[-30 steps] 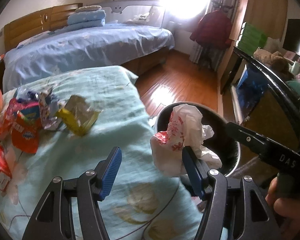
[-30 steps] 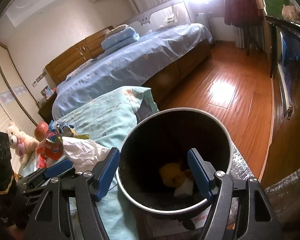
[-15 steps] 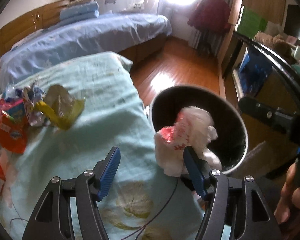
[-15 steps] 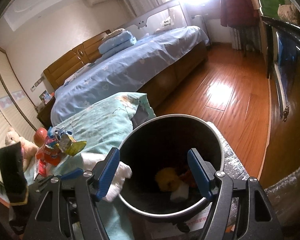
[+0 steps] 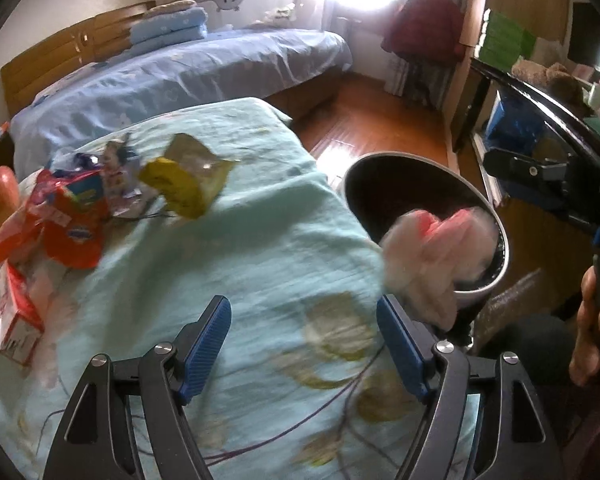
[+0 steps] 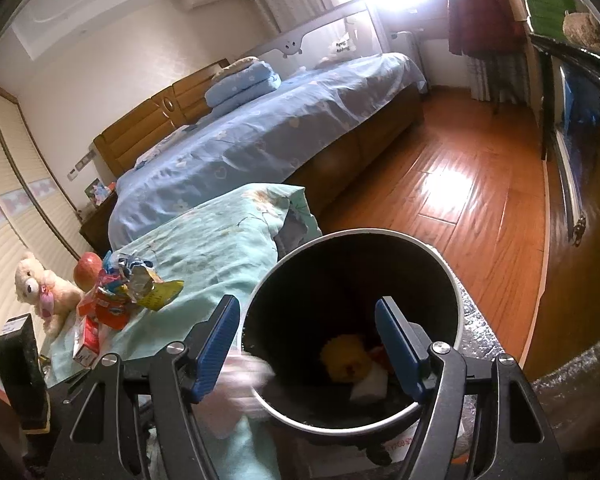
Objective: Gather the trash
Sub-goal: 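Open both tools to drop the tissue and red wrapper into the bin, then grasp a silver wrapper with the left tool while the right tool grasps a yellow wrapper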
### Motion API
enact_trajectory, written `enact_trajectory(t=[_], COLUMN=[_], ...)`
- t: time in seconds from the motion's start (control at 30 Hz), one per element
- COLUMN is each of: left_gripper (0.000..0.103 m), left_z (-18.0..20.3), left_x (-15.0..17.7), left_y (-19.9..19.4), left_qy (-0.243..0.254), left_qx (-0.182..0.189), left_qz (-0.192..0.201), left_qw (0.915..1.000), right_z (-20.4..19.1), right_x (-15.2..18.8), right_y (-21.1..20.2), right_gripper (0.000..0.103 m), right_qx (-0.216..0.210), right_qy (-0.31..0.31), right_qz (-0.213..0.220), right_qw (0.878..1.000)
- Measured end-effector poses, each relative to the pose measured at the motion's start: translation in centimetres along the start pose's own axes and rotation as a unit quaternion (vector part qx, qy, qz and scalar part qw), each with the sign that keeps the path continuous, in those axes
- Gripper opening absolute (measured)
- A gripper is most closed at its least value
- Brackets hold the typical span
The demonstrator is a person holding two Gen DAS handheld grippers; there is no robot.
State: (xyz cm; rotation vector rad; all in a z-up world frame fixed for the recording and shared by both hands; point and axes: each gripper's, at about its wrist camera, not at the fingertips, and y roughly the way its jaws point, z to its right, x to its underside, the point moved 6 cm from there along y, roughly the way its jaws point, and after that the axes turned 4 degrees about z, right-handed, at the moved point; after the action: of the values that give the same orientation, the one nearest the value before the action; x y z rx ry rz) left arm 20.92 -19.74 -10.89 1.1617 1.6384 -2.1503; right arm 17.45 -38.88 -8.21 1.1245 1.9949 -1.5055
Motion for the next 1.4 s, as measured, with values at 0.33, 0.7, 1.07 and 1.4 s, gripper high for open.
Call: enact_trajectory(t=[0.33,0.7,1.07,1.4], left_gripper=[0.075,0.075,0.075,0.073], left_z=[-4.1,-11.0,-14.2,-16.4], left_x=[0.7,2.4,0.6,-0.9], left_y=[-2.7,-4.2,-2.8,0.0], left_qy=[-0.046,-0.127,-0.166,-0.175], left_qx=[-0.045,-0.107,-0.107,-0.114], left_qz=[0.029,0.037,0.045,0.037], left_qw=[0.9975,0.9854,0.9793,0.9774], right_z=[-2.6,-8.8,-13.4,-15.3], right_x=[0.6,3.2,3.9,4.0], right_y=[0.4,3.6,7.0,10.3], right_gripper=[0.072,0.072,0.072,0.072], right_qx=[-0.025,-0.072,-0.108,-0.123], right_qy=[-0.013,-0.049,-0.079,-0.094], right_qz=[-0.007,-0.046,-0.067,-0.092], right_qw=[1.0,0.995,0.989,0.984])
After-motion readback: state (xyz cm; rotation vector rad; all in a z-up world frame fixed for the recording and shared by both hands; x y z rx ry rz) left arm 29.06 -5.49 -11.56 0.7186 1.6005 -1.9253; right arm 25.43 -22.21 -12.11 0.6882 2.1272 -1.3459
